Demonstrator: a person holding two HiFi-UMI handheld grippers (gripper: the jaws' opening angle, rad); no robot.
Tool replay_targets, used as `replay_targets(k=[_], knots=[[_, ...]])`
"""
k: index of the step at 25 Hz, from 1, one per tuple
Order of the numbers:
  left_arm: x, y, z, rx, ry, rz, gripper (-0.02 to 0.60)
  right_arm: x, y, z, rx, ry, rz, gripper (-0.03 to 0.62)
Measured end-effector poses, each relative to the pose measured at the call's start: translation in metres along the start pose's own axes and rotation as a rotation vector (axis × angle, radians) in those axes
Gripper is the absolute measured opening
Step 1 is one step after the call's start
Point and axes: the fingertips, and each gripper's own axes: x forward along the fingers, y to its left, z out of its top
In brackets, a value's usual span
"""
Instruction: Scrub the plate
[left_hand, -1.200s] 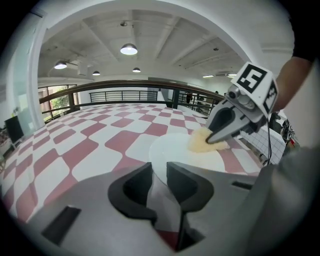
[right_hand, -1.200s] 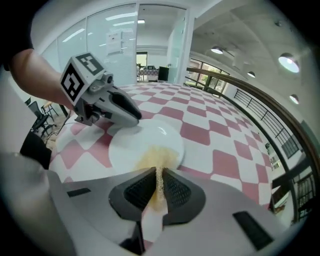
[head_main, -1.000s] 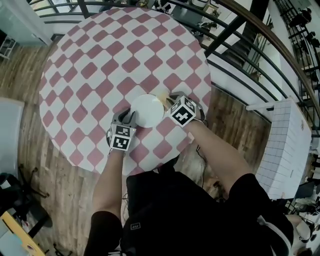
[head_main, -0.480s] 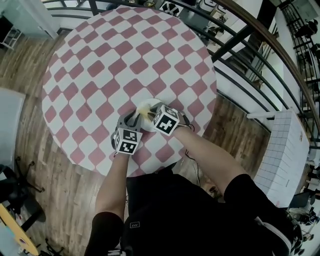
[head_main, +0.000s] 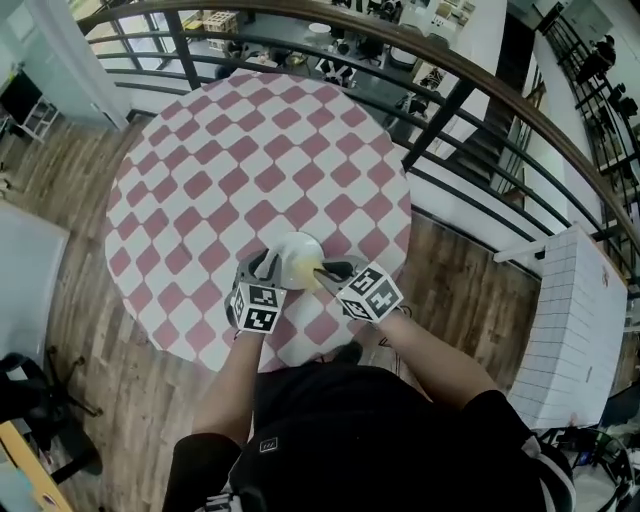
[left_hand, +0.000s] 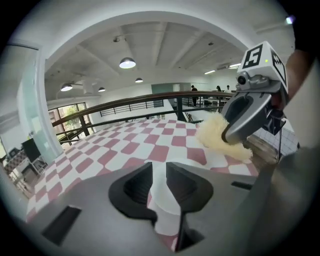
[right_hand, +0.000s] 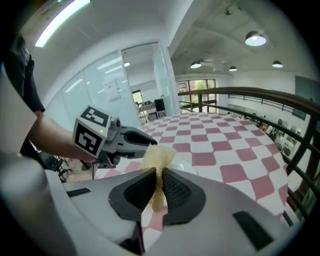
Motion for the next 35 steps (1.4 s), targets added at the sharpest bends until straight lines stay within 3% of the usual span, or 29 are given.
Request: replay_targets(k=[7, 11, 17, 23, 27, 35], knots=[[-0.069, -0.042, 0.065, -0.088, -0.134, -0.079, 0.087, -0.096, 0.014, 0.046, 0.083, -0.310, -0.040, 0.047], [-0.109, -0.068, 0.092, -0.094, -0.178, -0.130, 0.086, -0.141, 0.022, 0.056, 0.114, -0.421, -0.070, 0.046], [-0.156, -0.093, 0.138, -0.082, -0.260, -0.185, 0.086, -0.199, 0.031, 0.063, 0.156, -0.545, -0.117, 0.046], [-0.199, -0.108, 0.186, -0.077, -0.369, -0.245, 0.086, -0.251, 0.043, 0.086, 0.123, -0.649, -0.164, 0.046], [-0.224, -0.102, 0.212, -0.101, -0.451, -0.246, 0.085, -0.282, 0.056, 0.106, 0.080, -0.716, -0.188, 0.046], [-0.255, -0.087, 0.238, -0.083, -0.516, -0.252, 0.077, -0.314, 0.071, 0.130, 0.017, -0.782, -0.241, 0.046]])
